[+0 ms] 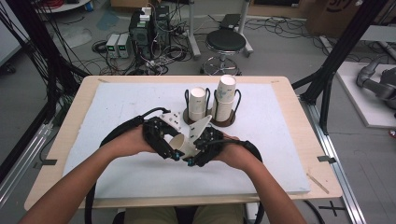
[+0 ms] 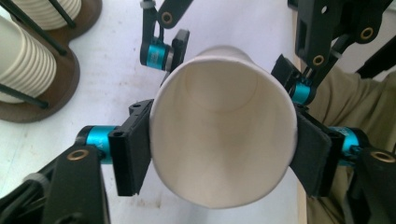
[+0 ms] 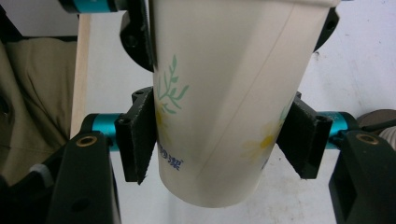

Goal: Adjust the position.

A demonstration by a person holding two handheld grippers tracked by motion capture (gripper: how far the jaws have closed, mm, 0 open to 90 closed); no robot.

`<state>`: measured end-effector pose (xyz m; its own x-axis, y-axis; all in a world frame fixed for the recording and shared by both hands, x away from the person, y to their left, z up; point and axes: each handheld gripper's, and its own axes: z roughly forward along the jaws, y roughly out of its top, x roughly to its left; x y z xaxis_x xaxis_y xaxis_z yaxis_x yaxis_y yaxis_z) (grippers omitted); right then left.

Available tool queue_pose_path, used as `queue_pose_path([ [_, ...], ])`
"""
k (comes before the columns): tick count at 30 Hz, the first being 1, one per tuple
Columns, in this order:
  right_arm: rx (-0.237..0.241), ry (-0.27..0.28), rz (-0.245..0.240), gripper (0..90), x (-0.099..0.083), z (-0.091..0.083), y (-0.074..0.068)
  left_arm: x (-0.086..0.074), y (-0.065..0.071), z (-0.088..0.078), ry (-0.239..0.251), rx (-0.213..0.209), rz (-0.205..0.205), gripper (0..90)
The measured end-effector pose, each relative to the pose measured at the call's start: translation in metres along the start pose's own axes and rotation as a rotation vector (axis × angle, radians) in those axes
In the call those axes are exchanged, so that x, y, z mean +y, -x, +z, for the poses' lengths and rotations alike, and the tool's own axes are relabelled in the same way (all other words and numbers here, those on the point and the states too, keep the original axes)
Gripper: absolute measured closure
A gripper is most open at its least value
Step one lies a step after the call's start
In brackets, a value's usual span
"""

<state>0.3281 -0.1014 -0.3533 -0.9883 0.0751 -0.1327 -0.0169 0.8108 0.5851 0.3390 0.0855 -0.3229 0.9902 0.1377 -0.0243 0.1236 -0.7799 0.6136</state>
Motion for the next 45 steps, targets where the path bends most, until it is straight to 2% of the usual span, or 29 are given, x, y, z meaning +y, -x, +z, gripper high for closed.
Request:
queue_pose_path([
  [2,0.008,0.007,0.009,36.1,-0.002,-0.001,0.001,-0.001,0.001,0.0,0.05,0.008,0.032,27.1],
  [3,0.011,-0.004,0.021,36.5,-0.003,0.0,0.0,-0.002,0.0,-0.001,0.105,0.018,0.028,19.8],
  [4,0.011,-0.004,0.021,36.5,-0.003,0.0,0.0,-0.002,0.0,-0.001,0.105,0.018,0.028,17.2],
  [5,0.017,-0.019,0.034,36.8,-0.005,0.001,0.001,-0.004,-0.001,-0.004,0.147,0.019,0.027,17.1],
  [6,0.017,-0.019,0.034,36.8,-0.005,0.001,0.001,-0.004,-0.001,-0.004,0.147,0.019,0.027,17.1],
  [8,0.026,0.001,0.075,37.0,-0.011,-0.002,0.004,-0.007,-0.002,-0.006,0.202,0.024,0.007,17.1],
  [10,0.024,0.007,0.089,37.0,-0.014,-0.003,0.005,-0.01,-0.004,-0.01,0.252,0.026,-0.016,17.1],
  [11,0.021,0.027,0.108,37.0,-0.02,-0.005,0.007,-0.015,-0.005,-0.014,0.299,0.037,-0.041,17.1],
  [12,0.021,0.027,0.108,37.0,-0.02,-0.005,0.007,-0.015,-0.005,-0.014,0.299,0.037,-0.041,17.1],
  [13,0.013,0.046,0.134,37.0,-0.028,-0.007,0.008,-0.018,-0.006,-0.016,0.324,0.04,-0.053,17.1],
  [16,0.003,0.073,0.159,37.0,-0.036,-0.009,0.009,-0.028,-0.007,-0.022,0.407,0.059,-0.1,17.1],
  [17,-0.018,0.098,0.192,36.8,-0.046,-0.012,0.008,-0.031,-0.007,-0.023,0.429,0.067,-0.116,17.1],
  [18,-0.018,0.098,0.192,36.8,-0.046,-0.012,0.008,-0.033,-0.007,-0.024,0.438,0.076,-0.123,17.1],
  [19,-0.038,0.123,0.213,36.7,-0.053,-0.015,0.008,-0.04,-0.007,-0.025,0.48,0.096,-0.158,17.1],
  [21,-0.046,0.138,0.219,36.7,-0.057,-0.016,0.007,-0.044,-0.006,-0.025,0.499,0.109,-0.172,17.1],
  [24,-0.075,0.188,0.244,36.5,-0.071,-0.02,0.005,-0.056,-0.004,-0.023,0.567,0.146,-0.208,17.1],
  [25,-0.099,0.223,0.273,36.3,-0.079,-0.023,0.002,-0.065,-0.002,-0.021,0.603,0.165,-0.217,17.1],
  [26,-0.099,0.223,0.273,36.3,-0.079,-0.023,0.002,-0.065,-0.002,-0.021,0.603,0.165,-0.217,17.1],
  [27,-0.129,0.266,0.303,36.1,-0.089,-0.026,-0.001,-0.07,0.0,-0.019,0.621,0.177,-0.226,17.1],
  [30,-0.157,0.295,0.32,36.1,-0.096,-0.028,-0.003,-0.082,0.003,-0.016,0.657,0.204,-0.245,17.1],
  [31,-0.197,0.328,0.336,35.9,-0.106,-0.031,-0.007,-0.087,0.004,-0.015,0.674,0.219,-0.253,17.1],
  [32,-0.197,0.328,0.336,35.9,-0.106,-0.031,-0.007,-0.09,0.005,-0.015,0.683,0.228,-0.259,17.1],
  [33,-0.227,0.352,0.35,35.7,-0.113,-0.034,-0.009,-0.094,0.006,-0.014,0.7,0.236,-0.267,17.1],
  [34,-0.227,0.352,0.35,35.7,-0.113,-0.034,-0.009,-0.099,0.006,-0.014,0.711,0.243,-0.267,17.1],
  [35,-0.259,0.376,0.368,35.5,-0.121,-0.037,-0.011,-0.103,0.007,-0.014,0.726,0.247,-0.271,17.4],
  [38,-0.288,0.385,0.384,35.5,-0.127,-0.041,-0.013,-0.114,0.008,-0.014,0.76,0.275,-0.284,17.4],
  [39,-0.315,0.399,0.389,35.5,-0.131,-0.045,-0.014,-0.117,0.008,-0.014,0.769,0.284,-0.292,17.4],
  [44,-0.362,0.439,0.401,35.3,-0.139,-0.053,-0.018,-0.13,0.008,-0.012,0.792,0.318,-0.311,17.4],
  [45,-0.395,0.466,0.413,35.2,-0.144,-0.056,-0.02,-0.133,0.009,-0.011,0.798,0.326,-0.314,17.4],
])
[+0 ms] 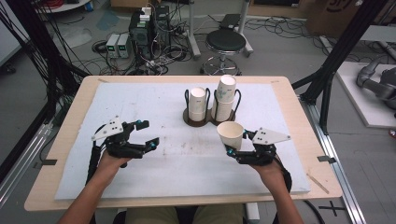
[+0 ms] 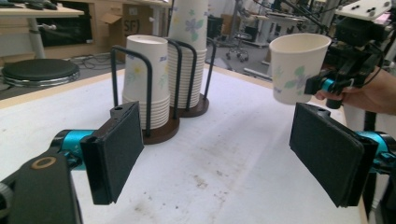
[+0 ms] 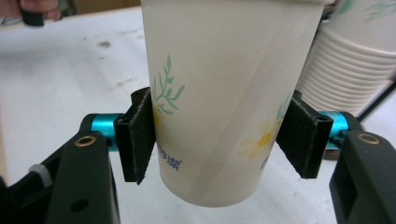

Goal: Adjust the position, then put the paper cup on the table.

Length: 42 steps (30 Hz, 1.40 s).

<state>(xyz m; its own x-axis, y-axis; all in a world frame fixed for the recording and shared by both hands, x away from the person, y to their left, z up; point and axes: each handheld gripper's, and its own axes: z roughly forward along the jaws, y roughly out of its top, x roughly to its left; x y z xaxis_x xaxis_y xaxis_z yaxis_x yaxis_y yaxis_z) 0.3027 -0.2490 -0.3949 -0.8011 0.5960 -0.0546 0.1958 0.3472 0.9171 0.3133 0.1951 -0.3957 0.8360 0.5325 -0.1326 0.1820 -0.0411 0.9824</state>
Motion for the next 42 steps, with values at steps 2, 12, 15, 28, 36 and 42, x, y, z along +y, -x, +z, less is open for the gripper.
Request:
queue_pose_path([
  [2,-0.018,0.023,0.012,35.3,-0.002,-0.004,0.001,-0.005,-0.001,-0.003,0.012,0.015,0.002,17.5],
  [12,-0.071,0.079,0.079,35.0,-0.012,-0.019,0.007,-0.015,-0.009,-0.013,0.025,0.066,-0.001,17.9],
  [15,-0.079,0.08,0.081,35.0,-0.013,-0.02,0.008,-0.016,-0.01,-0.015,0.026,0.068,-0.008,17.9],
  [28,-0.103,0.089,0.082,34.9,-0.014,-0.016,0.01,-0.018,-0.011,-0.016,0.016,0.071,-0.021,17.9],
  [36,-0.089,0.107,0.117,34.9,-0.017,-0.005,0.015,-0.02,-0.011,-0.015,0.01,0.071,-0.024,17.9],
  [42,-0.066,0.089,0.116,34.9,-0.019,0.013,0.015,-0.02,-0.01,-0.015,0.032,0.062,-0.019,17.9],
])
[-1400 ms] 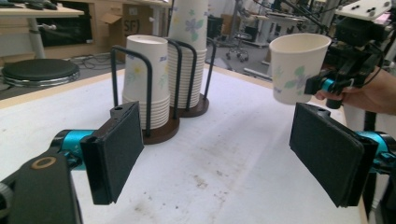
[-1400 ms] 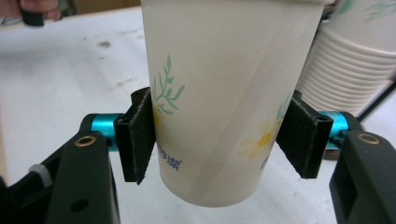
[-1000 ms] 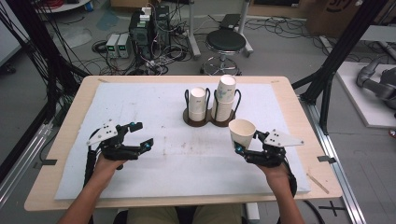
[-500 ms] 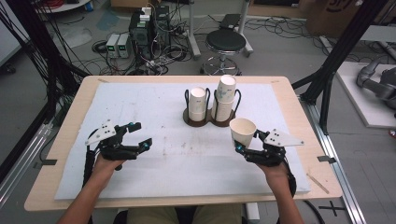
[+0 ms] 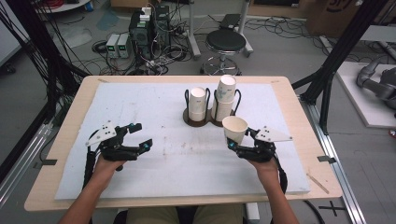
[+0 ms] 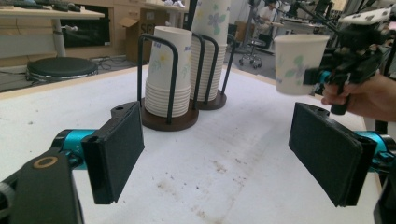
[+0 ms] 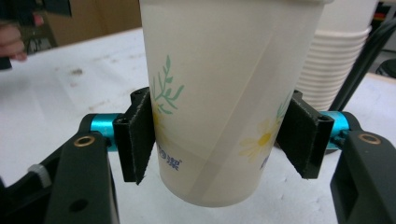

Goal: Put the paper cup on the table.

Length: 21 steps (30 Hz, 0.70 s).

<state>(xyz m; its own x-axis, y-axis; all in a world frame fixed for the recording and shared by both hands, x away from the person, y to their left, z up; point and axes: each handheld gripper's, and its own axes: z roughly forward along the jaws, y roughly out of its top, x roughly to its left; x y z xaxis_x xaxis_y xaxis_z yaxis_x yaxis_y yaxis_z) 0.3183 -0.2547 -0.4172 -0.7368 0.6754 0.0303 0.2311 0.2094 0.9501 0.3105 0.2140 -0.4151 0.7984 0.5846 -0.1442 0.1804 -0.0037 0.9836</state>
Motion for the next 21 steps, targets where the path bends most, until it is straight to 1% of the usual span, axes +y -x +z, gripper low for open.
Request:
queue_pose_path([
  [2,0.007,-0.027,-0.012,34.9,-0.003,0.005,0.0,0.0,0.0,0.0,-0.003,0.004,0.014,17.9],
  [3,0.011,-0.038,-0.005,35.0,-0.005,0.007,0.0,0.0,0.0,0.0,-0.007,0.01,0.019,17.9],
  [4,0.019,-0.052,0.015,35.0,-0.011,0.01,0.003,-0.001,0.0,0.0,-0.008,0.014,0.021,17.9],
  [7,0.022,-0.068,0.025,35.0,-0.015,0.012,0.006,-0.002,0.001,0.001,-0.015,0.016,0.015,17.9],
  [10,0.022,-0.111,0.041,35.0,-0.02,0.016,0.01,-0.003,0.001,0.001,-0.024,0.021,0.013,17.9],
  [11,0.022,-0.111,0.041,35.0,-0.02,0.016,0.01,-0.003,0.001,0.001,-0.029,0.021,0.015,17.9],
  [12,0.013,-0.136,0.039,35.0,-0.021,0.018,0.011,-0.004,0.001,0.001,-0.031,0.019,0.013,17.9],
  [13,0.013,-0.136,0.039,35.0,-0.021,0.018,0.011,-0.004,0.001,0.002,-0.033,0.021,0.012,17.9],
  [14,0.015,-0.149,0.037,35.0,-0.022,0.019,0.011,-0.004,0.001,0.002,-0.035,0.022,0.014,17.9],
  [18,-0.003,-0.246,0.02,35.0,-0.026,0.025,0.01,-0.005,0.001,0.002,-0.046,0.024,0.013,17.9],
  [19,-0.007,-0.255,0.01,35.0,-0.025,0.026,0.009,-0.005,0.001,0.002,-0.047,0.026,0.014,17.9],
  [21,-0.008,-0.259,0.004,35.0,-0.025,0.026,0.009,-0.005,0.001,0.002,-0.054,0.031,0.012,17.9],
])
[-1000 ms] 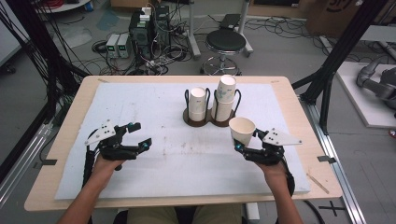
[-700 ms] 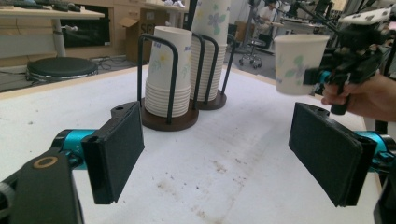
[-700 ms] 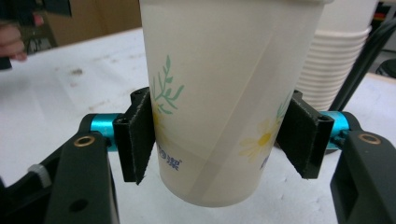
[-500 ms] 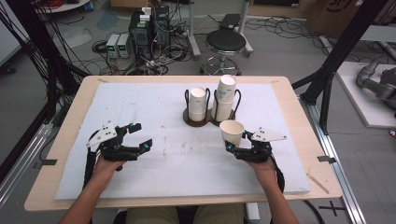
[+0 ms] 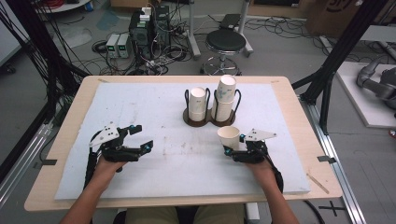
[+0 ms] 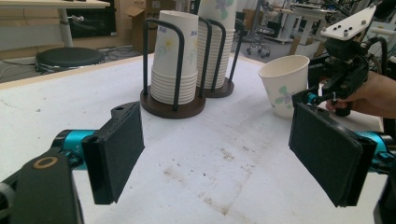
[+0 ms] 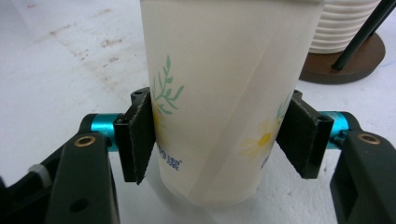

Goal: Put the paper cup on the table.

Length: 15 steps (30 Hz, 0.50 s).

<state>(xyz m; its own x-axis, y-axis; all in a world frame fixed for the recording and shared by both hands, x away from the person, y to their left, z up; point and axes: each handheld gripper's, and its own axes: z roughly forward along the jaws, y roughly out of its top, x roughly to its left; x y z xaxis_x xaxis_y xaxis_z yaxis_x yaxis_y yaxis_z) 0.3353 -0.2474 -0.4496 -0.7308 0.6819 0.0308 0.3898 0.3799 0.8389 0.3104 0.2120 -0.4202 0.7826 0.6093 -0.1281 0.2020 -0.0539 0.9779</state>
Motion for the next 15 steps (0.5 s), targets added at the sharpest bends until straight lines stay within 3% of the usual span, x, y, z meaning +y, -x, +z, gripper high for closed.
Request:
queue_pose_path([
  [3,-0.006,-0.019,0.0,35.0,0.0,-0.001,-0.001,-0.001,-0.001,0.0,0.0,0.006,-0.009,17.9],
  [7,0.001,-0.068,-0.043,35.1,-0.003,-0.01,0.0,-0.001,-0.003,-0.002,0.009,0.01,-0.028,17.9],
  [15,0.024,-0.085,-0.064,33.8,-0.009,-0.014,0.003,-0.002,-0.004,-0.001,0.002,0.02,-0.041,17.9],
])
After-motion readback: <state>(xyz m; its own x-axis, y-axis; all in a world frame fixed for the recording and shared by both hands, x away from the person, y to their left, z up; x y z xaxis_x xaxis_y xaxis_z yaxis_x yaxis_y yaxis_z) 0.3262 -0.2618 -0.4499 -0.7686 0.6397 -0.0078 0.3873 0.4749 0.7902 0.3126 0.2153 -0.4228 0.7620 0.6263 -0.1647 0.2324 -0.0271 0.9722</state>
